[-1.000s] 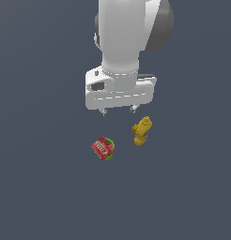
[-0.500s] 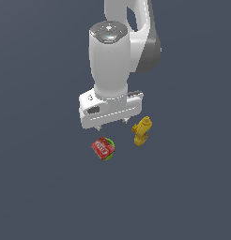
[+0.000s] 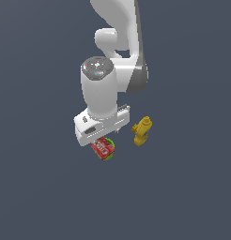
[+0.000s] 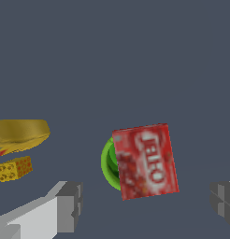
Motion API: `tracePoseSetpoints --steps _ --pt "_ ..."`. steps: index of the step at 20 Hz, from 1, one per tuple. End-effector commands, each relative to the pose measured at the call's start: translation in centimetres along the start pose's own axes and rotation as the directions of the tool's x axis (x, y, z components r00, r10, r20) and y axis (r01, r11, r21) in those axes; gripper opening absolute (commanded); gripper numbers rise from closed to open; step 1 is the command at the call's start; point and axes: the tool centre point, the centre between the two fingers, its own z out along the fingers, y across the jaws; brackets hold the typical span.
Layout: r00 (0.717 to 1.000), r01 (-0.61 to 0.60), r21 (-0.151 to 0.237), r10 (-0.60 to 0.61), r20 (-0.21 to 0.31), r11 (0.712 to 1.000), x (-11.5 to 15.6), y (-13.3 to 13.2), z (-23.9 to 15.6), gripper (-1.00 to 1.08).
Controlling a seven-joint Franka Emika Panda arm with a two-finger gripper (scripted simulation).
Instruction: Pick up a designated object from a clutter of objects.
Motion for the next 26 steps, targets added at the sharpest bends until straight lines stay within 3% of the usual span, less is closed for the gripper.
tracePoseSetpoints --steps 1,11,19,26 --pt "0.999 0.045 0.001 -0.045 0.001 0.999 -0.1 0.6 1.3 1.0" --pt "0.99 0.142 0.004 -0.142 0.005 0.99 -0.6 1.7 4.2 1.0" --pt "0.989 0.147 0.005 -0.147 0.005 0.989 -0.7 1.8 4.7 1.0" --pt "0.989 0.149 0.005 -0.149 0.005 0.989 -0.8 1.8 7.7 1.0"
